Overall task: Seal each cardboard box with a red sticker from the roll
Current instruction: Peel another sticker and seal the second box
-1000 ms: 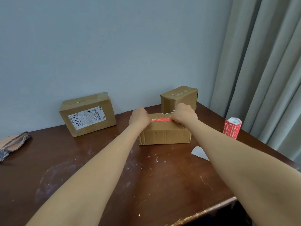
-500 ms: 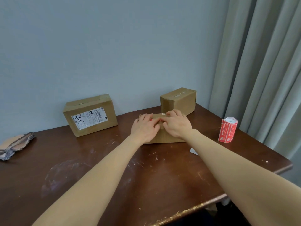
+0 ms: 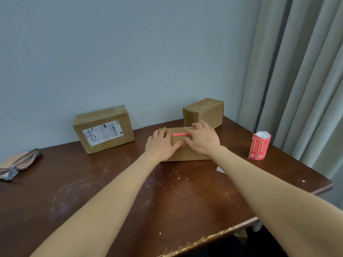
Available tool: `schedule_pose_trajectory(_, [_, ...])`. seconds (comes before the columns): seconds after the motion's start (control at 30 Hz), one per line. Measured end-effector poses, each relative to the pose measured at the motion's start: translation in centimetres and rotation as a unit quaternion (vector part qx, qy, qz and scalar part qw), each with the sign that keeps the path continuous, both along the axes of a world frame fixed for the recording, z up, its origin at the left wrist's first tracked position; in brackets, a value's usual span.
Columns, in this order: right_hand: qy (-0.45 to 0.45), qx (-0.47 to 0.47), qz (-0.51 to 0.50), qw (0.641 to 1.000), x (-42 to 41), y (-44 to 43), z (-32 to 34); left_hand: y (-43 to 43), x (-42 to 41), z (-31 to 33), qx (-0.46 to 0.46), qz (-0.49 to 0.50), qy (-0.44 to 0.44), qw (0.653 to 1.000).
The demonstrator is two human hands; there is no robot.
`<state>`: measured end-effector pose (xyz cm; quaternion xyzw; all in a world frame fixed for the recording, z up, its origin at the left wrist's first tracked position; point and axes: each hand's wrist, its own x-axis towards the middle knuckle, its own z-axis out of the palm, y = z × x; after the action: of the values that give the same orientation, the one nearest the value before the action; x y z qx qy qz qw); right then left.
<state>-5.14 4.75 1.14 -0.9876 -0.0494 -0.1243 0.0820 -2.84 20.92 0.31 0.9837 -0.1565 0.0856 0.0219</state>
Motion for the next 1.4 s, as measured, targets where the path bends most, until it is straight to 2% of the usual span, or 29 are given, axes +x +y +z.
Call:
schedule_pose_trajectory(0.1, [0.004,0.003,0.031,0.999,-0.5,0.2,-0.4,-0.1,-0.3,-0.2,0.008,-0.045,-0.002,0.999])
schedule_pose_trajectory(0.2, [-0.008,0.011,0.018,1.000,-0.8,-0.1,-0.2,0.0,-0.4,-0.2,0.021,-0.053,-0.011,0.998])
schedule_pose_trajectory(0.37, [-0.004,0.020,-0.012,1.000,-1.0,-0.8,0.2,0.5,-0.6,0.1,0.032,-0.053,-0.027,0.998])
schedule_pose_trajectory(0.47, [-0.028,0.027,-0.029,0.999,-1.0,-0.8,0.3,0.3,-0.7,0.3,0.011,-0.047,-0.028,0.998])
schedule_pose_trajectory(0.67, [-0.009,0.053,-0.054,0.997,-0.8,-1.5,0.5,0.7,-0.4,0.4,-0.014,-0.029,-0.017,0.999])
schedule_pose_trajectory(0.93, [0.015,0.028,-0.067,0.997,0.0,-1.1,0.6,0.2,0.1,0.3,-0.045,-0.012,-0.027,0.999])
schedule_pose_trajectory(1.13, [0.029,0.012,-0.083,0.996,0.2,-0.8,0.3,-0.1,0.2,0.1,-0.012,-0.008,0.008,1.000])
schedule_pose_trajectory(1.4, [0.028,0.014,-0.068,0.997,0.3,-1.1,0.4,0.2,0.3,-0.1,-0.019,-0.009,-0.004,1.000])
